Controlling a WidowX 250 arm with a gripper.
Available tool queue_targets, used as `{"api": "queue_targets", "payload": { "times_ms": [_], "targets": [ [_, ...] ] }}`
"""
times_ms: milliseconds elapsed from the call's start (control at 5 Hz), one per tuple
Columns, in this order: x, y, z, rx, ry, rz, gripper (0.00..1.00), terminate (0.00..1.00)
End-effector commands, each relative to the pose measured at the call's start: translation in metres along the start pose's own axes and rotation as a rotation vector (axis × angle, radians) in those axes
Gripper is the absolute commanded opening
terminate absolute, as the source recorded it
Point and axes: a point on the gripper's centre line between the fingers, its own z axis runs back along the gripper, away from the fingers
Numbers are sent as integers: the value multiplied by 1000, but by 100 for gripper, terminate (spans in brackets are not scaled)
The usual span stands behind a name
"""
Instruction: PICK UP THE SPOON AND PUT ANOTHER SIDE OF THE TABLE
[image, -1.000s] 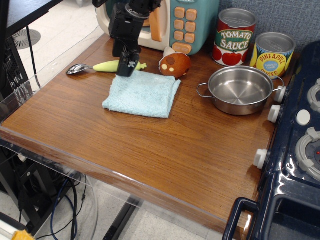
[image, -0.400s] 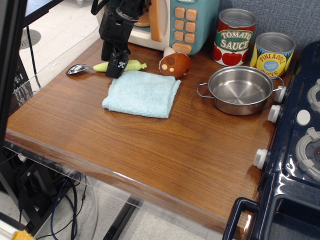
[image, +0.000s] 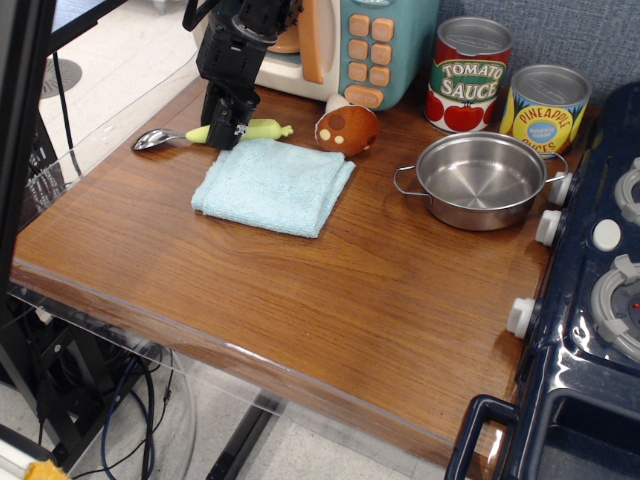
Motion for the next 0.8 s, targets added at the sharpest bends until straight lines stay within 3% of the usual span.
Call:
{"api": "queue_targets", "payload": {
  "times_ms": [0,200,600],
  "targets": [
    [18,0,29,-80,83,40,0,0],
    [16,3,48,-141,120,25,0,0],
    [14,26,117,-330,240,-11,0,0]
  ]
}}
